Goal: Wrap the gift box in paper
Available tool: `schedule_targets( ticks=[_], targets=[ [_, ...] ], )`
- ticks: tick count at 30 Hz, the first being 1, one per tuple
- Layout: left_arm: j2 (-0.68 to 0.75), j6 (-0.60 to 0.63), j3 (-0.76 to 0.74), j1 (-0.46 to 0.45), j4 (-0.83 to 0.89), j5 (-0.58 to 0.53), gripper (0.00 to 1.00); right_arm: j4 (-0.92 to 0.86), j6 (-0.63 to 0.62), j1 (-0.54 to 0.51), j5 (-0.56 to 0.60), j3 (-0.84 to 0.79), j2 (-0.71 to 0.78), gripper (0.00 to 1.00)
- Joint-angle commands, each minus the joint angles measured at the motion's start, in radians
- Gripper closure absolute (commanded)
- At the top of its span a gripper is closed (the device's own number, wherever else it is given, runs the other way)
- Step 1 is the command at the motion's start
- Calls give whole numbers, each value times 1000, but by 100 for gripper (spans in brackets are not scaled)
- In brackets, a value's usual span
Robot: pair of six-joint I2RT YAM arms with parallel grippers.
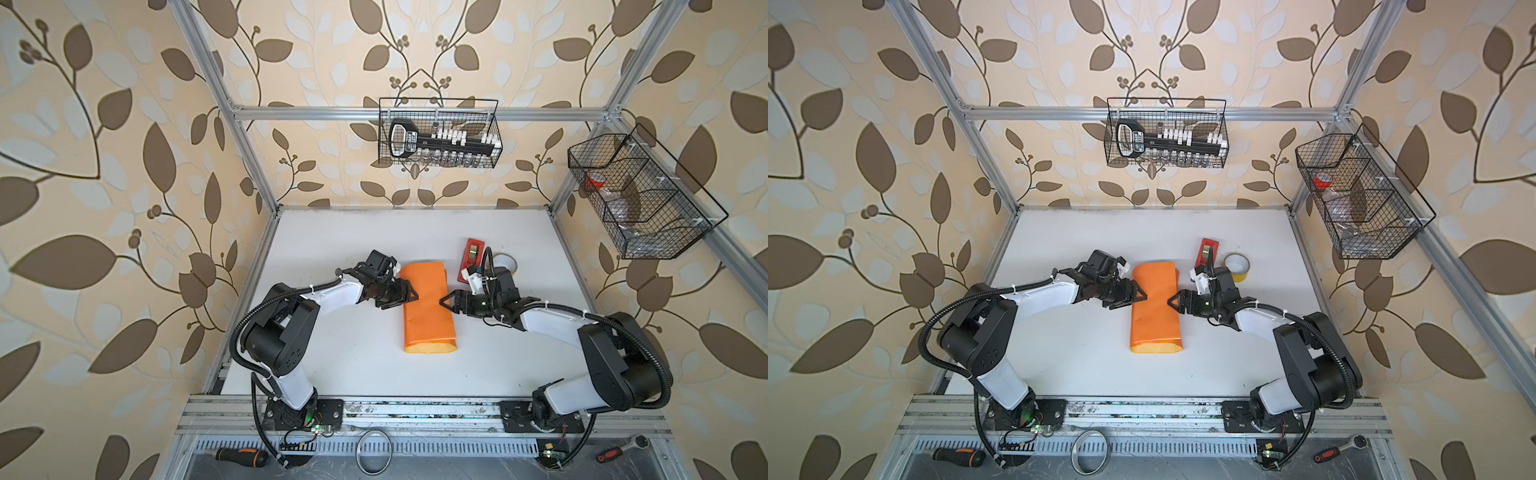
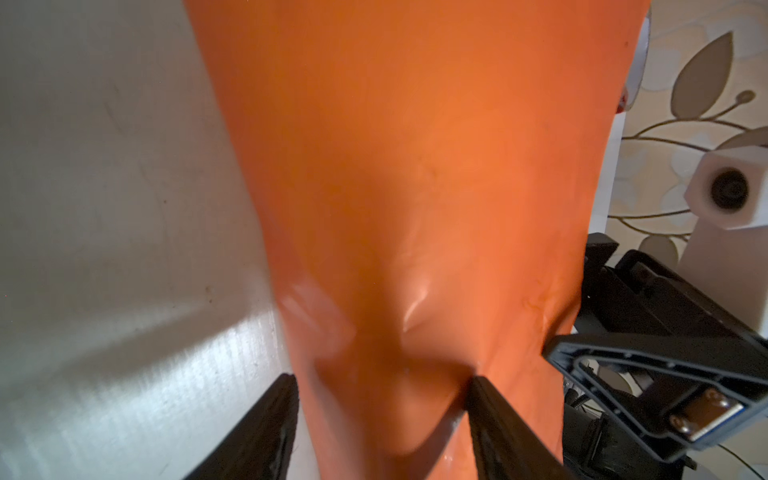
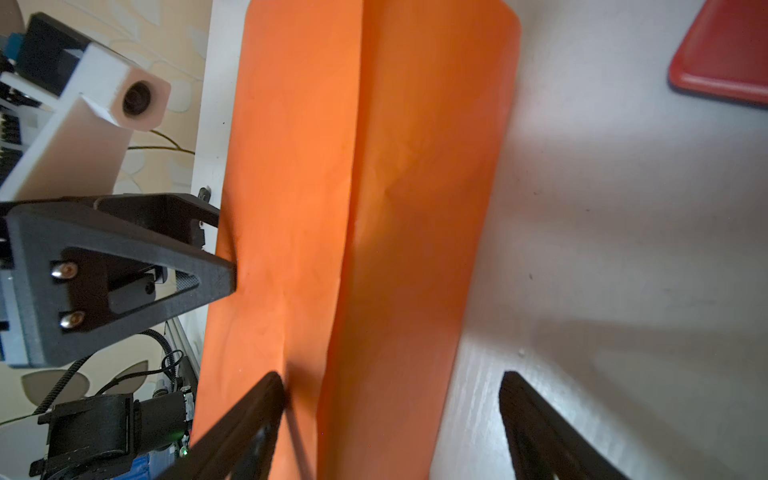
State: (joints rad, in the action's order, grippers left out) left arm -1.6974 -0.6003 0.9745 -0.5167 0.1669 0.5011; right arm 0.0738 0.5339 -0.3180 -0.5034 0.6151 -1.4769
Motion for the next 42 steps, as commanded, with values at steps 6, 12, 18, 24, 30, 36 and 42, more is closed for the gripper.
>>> schedule_targets(
  ticks=[6,12,18,24,30,36,42],
  targets=[
    [-40,45,-38,-10,85,-95,34,-132,10,10,12,95,47,14],
    [-42,49,-20,-10,93,-96,32,-108,16,-12,19,148,-49,18],
    [-42,49,-2,-11,94,-91,31,-104,-2,-15,17,143,-98,24],
    [-37,41,22,-9,100,-87,31,-90,-13,-14,26,59,-98,30],
    [-9,6,59,-8,98,-52,29,-82,-23,-15,33,2,-106,36],
    [19,-39,70,2,70,39,28,-75,-21,-16,37,-17,-102,38],
    [27,-68,51,2,17,122,25,-79,-24,-15,39,-20,-95,39]
  ],
)
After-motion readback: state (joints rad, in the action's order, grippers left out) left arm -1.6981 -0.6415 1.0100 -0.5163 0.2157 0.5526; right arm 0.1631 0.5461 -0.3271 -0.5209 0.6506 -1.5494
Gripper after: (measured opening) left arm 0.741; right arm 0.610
